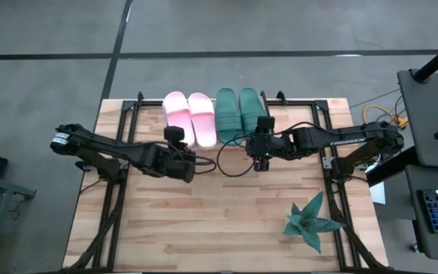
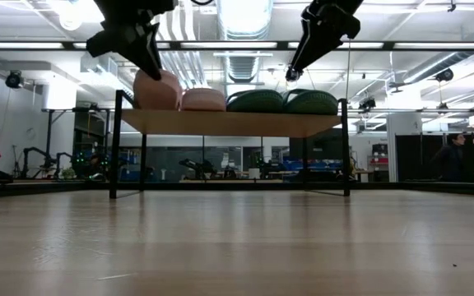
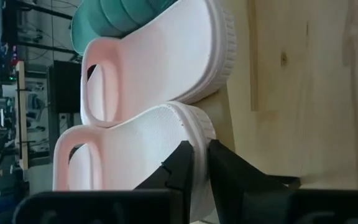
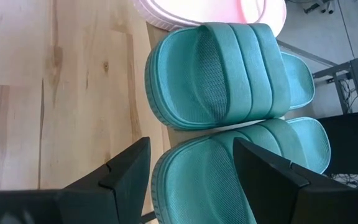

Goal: Pick and place slides into the shelf
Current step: Put the pink slipper on the shelf

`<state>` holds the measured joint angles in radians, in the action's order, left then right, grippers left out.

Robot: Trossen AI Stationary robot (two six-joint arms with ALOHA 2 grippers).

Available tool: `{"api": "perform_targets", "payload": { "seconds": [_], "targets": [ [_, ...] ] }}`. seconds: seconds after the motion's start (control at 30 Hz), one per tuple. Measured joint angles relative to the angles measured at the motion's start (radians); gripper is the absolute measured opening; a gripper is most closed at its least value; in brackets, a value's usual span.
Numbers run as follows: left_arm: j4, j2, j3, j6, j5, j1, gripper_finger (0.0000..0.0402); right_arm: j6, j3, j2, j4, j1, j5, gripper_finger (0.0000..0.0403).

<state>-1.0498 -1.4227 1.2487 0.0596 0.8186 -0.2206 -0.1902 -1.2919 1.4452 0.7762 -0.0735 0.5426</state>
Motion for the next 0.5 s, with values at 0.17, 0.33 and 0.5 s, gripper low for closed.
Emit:
{"api": "perform_targets", "payload": {
  "seconds": [0.17,0.33,0.5],
  "targets": [
    [0.085,0.000,-0.055,0.051,0.002,-0.001,0.0022,0.000,0.000,0.000,0.001,0.000,0.000,0.0219],
    [0.144,0.013,-0.095,0.095,-0.013,-0.001,0.0022,0.000,0.000,0.000,0.001,0.000,0.000,0.0219],
    [0.142,0.019,-0.091,0.082,-0.036,-0.001,0.0022,0.000,0.000,0.000,0.001,0.000,0.000,0.0219]
  ]
}}
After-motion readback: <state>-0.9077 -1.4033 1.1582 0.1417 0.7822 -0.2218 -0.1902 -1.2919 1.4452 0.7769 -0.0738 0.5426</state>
